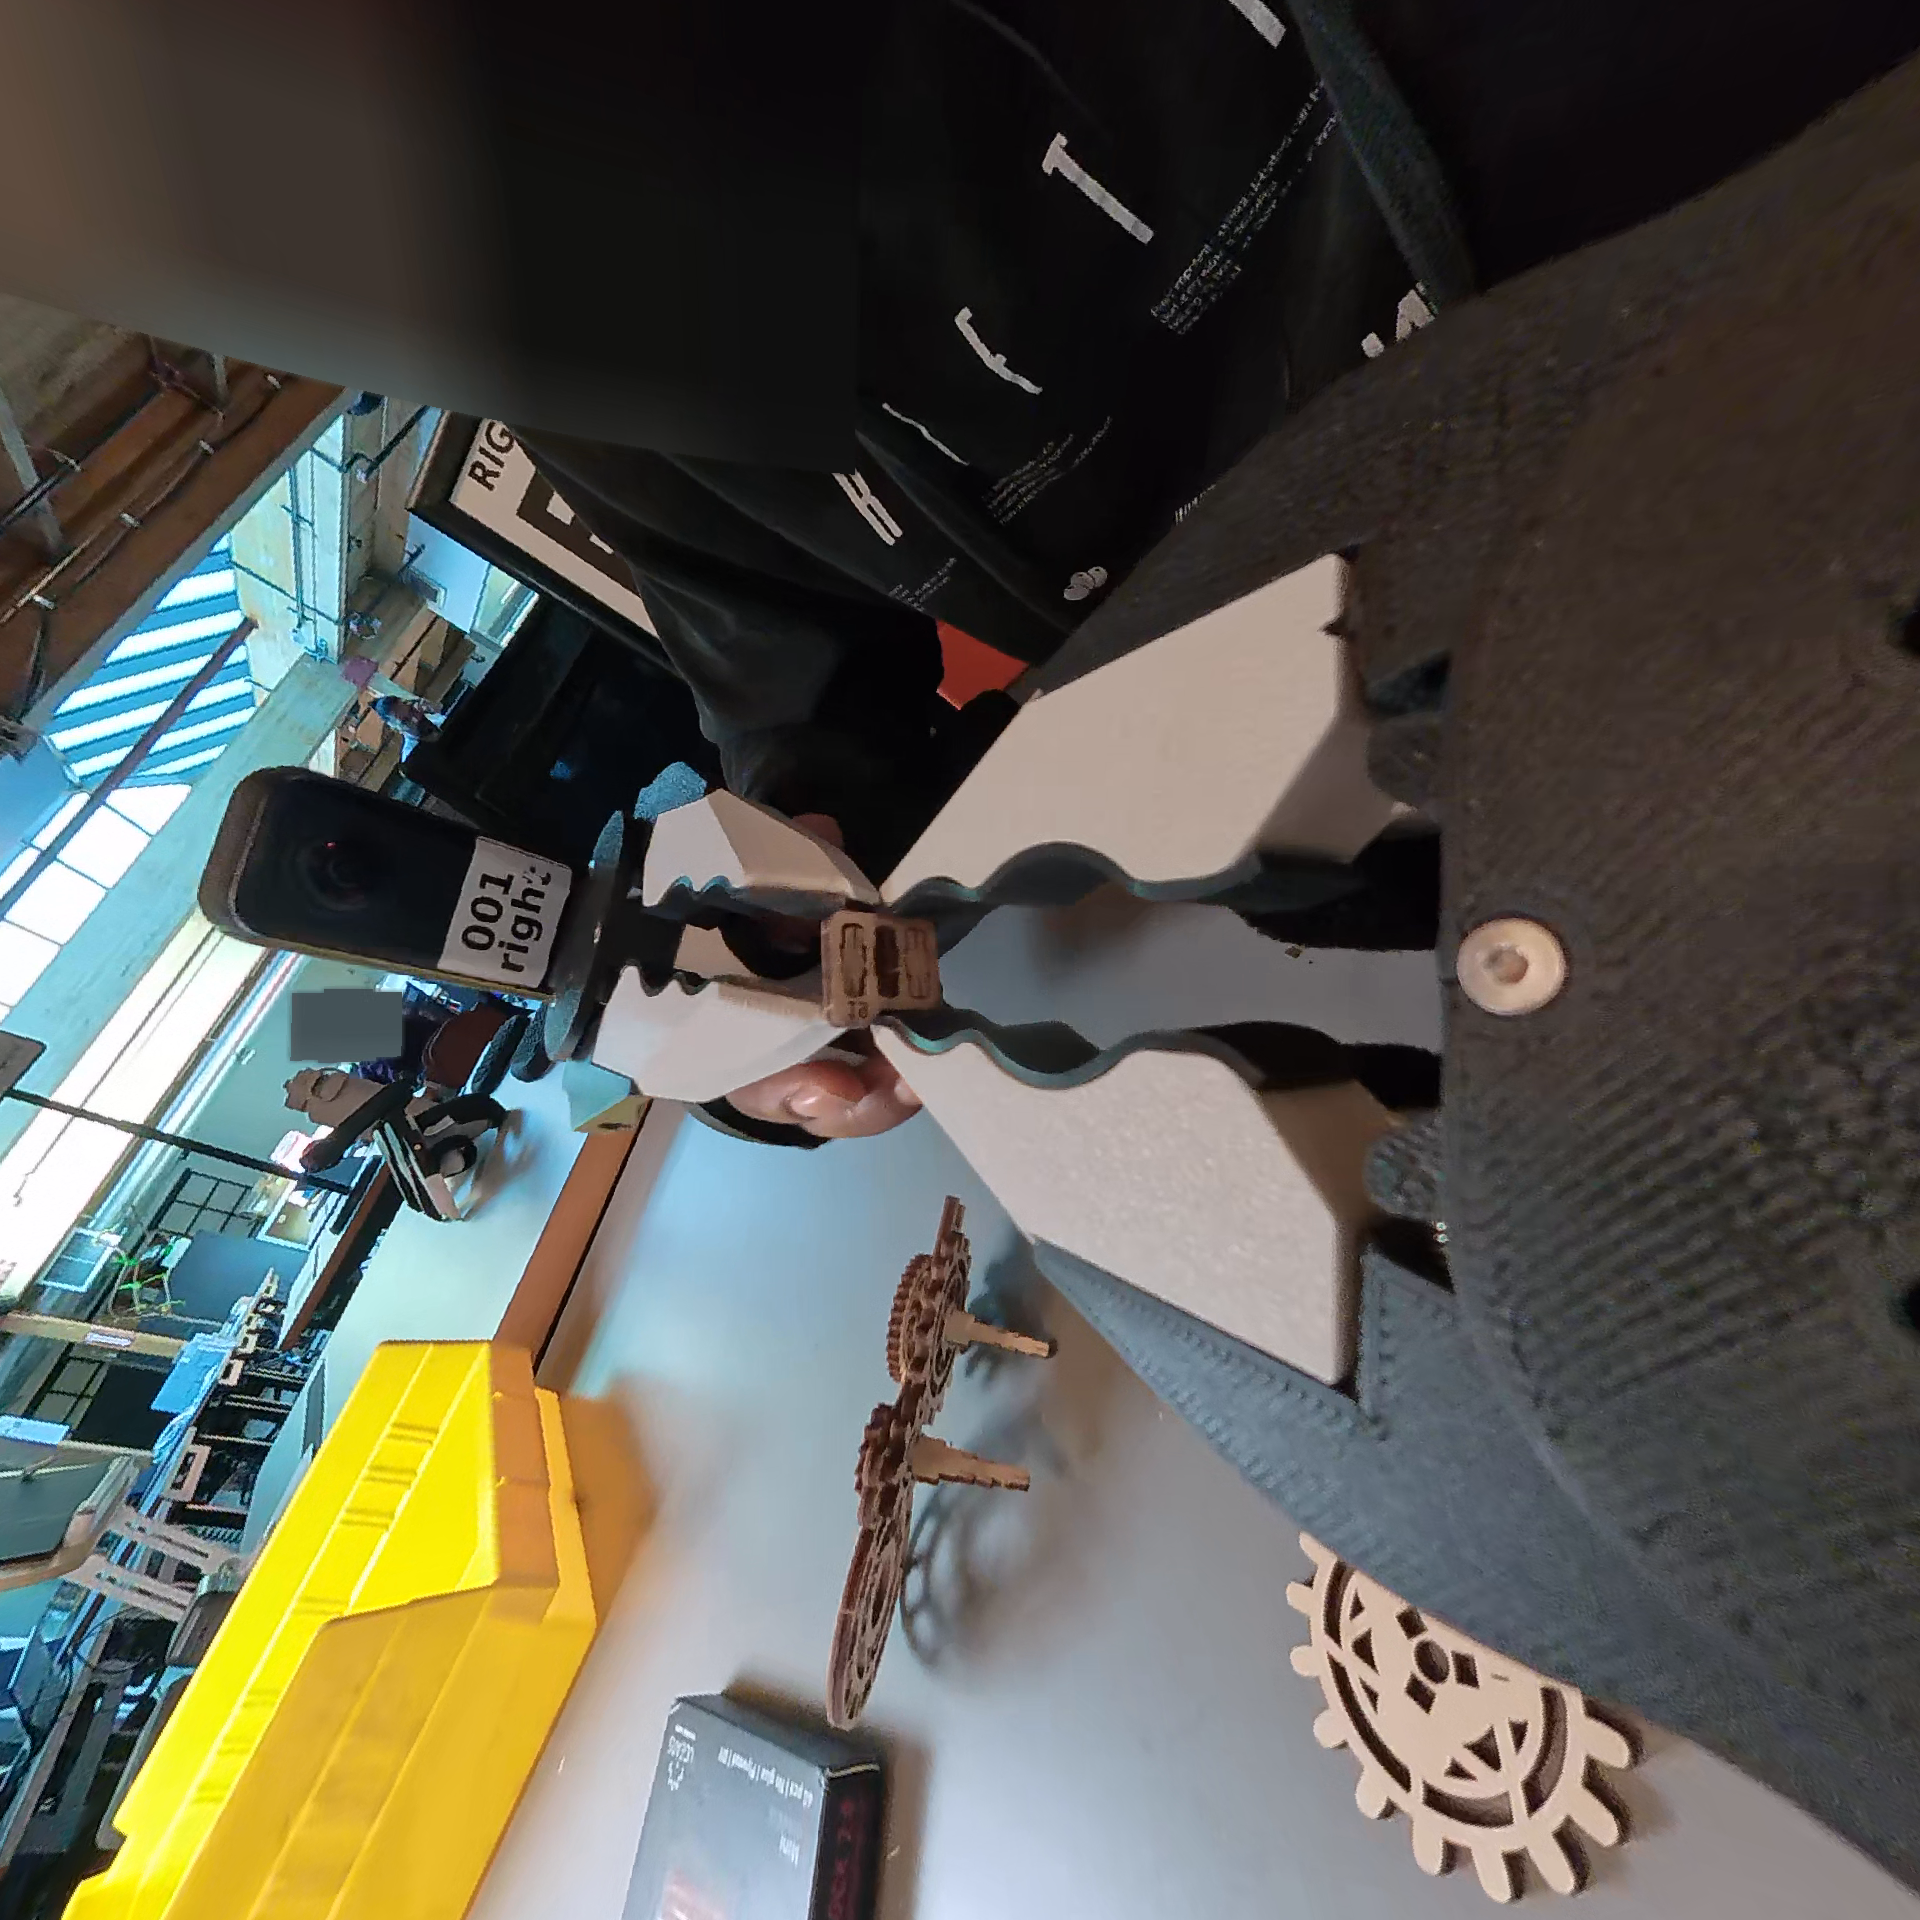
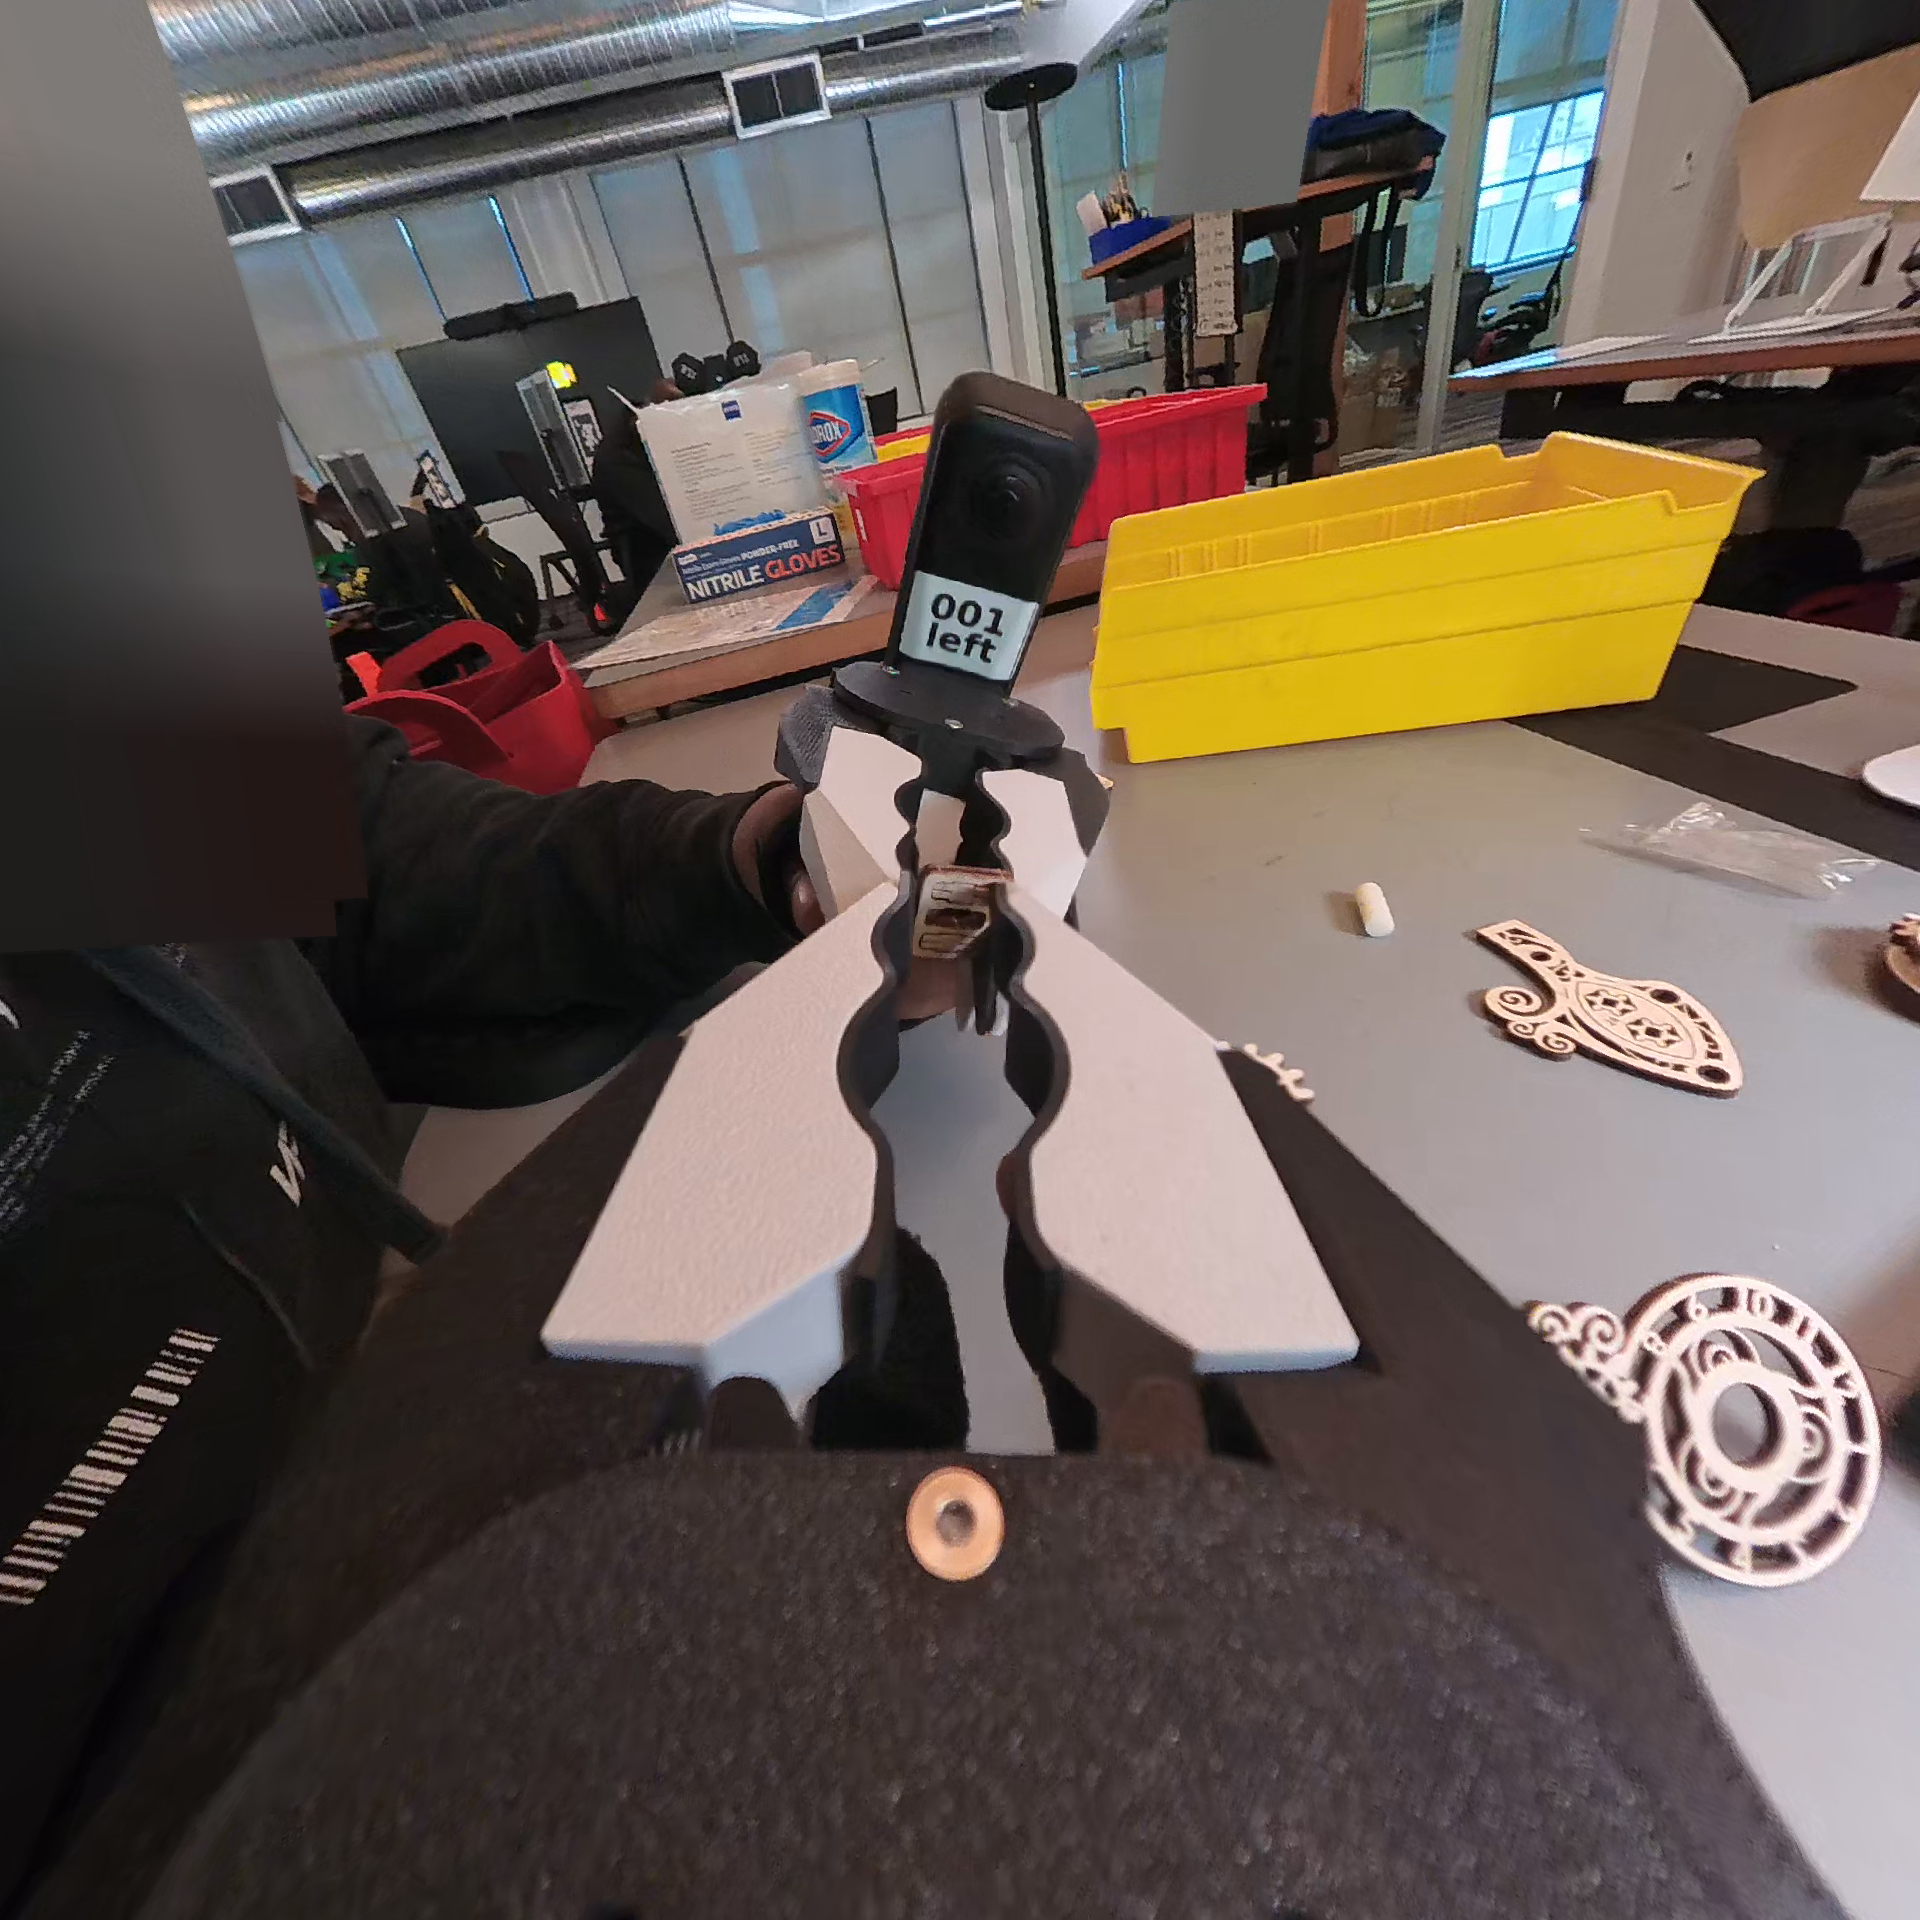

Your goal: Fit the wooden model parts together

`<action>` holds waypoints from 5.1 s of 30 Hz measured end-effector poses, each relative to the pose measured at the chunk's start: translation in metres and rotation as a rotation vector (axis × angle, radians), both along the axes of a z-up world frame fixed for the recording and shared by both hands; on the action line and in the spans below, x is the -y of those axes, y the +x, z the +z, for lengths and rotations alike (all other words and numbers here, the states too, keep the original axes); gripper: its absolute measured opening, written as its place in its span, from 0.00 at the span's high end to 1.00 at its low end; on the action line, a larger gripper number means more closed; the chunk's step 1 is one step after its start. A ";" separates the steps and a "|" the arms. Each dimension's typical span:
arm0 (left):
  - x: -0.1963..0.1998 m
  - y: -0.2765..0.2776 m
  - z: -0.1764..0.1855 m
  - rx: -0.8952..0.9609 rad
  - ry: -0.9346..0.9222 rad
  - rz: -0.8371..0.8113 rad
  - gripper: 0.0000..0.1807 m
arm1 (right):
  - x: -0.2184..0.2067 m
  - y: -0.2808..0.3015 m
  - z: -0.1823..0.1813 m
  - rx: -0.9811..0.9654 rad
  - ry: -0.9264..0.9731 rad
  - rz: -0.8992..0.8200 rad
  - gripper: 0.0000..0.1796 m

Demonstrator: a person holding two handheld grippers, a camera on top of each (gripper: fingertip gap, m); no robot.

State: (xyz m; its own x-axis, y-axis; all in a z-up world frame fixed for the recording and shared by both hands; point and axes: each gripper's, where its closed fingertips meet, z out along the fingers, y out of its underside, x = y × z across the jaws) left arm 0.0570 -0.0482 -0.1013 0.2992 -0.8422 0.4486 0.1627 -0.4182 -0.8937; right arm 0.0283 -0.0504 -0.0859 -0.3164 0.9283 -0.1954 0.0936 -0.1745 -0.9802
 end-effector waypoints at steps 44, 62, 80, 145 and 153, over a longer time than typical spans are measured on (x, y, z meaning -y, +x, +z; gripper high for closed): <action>0.009 0.008 0.011 0.080 -0.012 -0.065 0.92 | 0.002 0.009 0.010 -0.087 -0.128 0.131 1.00; 0.001 0.000 0.011 0.102 -0.012 -0.017 0.92 | 0.000 0.006 0.011 -0.088 -0.107 0.114 0.89; 0.008 0.010 0.009 0.081 -0.045 -0.065 0.92 | 0.001 0.010 0.006 -0.087 -0.100 0.137 1.00; -0.037 -0.009 -0.031 -0.434 0.189 0.375 0.71 | -0.120 0.238 -0.125 0.880 0.231 -0.479 0.89; -0.025 0.013 -0.031 -0.422 0.199 0.271 0.72 | -0.069 0.187 -0.087 0.649 0.186 -0.220 0.91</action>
State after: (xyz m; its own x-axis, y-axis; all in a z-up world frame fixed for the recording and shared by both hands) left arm 0.0702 -0.0232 -0.1323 0.6374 -0.7662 0.0817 -0.1493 -0.2268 -0.9624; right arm 0.2152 0.0184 -0.1730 0.0086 0.9935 -0.1136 0.6507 -0.0918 -0.7538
